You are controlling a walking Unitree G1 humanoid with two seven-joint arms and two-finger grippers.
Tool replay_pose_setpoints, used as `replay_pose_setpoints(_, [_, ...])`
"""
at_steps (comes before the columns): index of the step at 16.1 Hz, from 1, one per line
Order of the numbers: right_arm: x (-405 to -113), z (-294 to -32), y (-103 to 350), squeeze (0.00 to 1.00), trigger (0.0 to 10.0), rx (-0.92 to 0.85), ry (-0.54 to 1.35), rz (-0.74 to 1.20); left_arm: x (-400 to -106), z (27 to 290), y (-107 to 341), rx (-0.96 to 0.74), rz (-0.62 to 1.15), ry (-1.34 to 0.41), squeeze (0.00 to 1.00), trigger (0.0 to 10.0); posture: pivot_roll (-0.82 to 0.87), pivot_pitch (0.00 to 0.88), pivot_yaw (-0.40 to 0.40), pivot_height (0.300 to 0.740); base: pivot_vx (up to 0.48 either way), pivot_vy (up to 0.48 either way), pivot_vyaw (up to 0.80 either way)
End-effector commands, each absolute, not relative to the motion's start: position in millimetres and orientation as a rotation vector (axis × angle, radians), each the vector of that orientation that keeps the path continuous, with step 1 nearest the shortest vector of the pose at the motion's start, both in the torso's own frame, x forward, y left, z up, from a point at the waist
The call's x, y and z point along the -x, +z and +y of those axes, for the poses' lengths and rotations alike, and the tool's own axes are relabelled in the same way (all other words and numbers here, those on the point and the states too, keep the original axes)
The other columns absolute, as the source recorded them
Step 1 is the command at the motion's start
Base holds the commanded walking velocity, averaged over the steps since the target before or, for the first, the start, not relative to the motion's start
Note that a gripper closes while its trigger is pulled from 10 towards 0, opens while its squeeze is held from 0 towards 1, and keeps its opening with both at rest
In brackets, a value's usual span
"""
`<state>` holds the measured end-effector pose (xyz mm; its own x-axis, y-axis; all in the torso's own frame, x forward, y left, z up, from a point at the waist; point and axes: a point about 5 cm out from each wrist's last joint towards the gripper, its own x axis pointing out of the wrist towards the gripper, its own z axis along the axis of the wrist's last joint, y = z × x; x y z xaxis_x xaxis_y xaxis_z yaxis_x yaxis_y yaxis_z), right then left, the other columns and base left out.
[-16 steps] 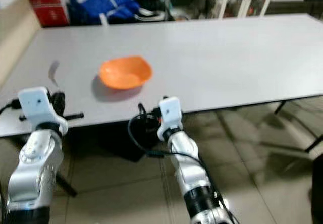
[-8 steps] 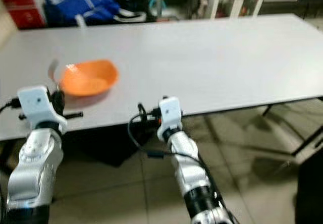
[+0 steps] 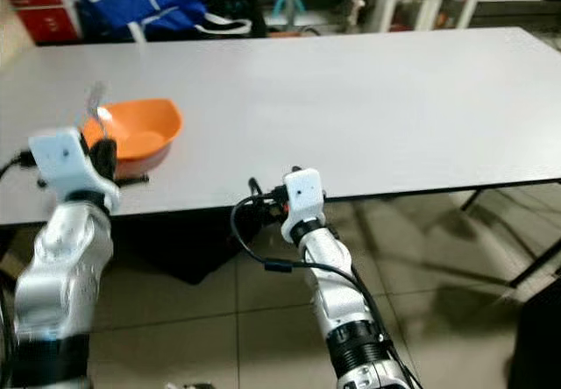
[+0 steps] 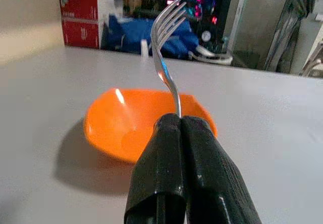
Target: Setting the table
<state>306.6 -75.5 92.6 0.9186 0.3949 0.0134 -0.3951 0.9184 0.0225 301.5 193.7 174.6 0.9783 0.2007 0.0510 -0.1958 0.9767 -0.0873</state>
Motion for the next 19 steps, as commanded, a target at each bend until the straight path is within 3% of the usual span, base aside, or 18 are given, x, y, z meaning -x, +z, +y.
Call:
replay_pose_setpoints(1, [-306,-76,93,0.00,10.0,-0.021,0.407,-0.011,-304,199,172,0.086,-0.038,0.202,0.06,0.0,-0.03,0.000,0.061,0.740,0.000,0.000,0.00])
replay_pose_setpoints(8, [-304,-79,92,0.00,10.0,-0.022,0.392,-0.012,-306,191,175,0.080,-0.051,0.170,0.04,0.0,-0.04,0.000,0.068,0.740,0.000,0.000,0.00])
replay_pose_setpoints(16, [-304,-83,101,0.00,10.0,-0.011,0.429,-0.039,-310,193,172,0.067,-0.033,0.172,0.04,0.0,-0.06,0.000,0.069,0.740,0.408,0.097,0.00])
replay_pose_setpoints(19, [-300,-98,105,0.00,10.0,0.036,0.583,-0.004,-314,188,168,0.089,-0.011,0.154,0.05,0.0,-0.07,0.000,0.063,0.740,0.434,0.000,0.00])
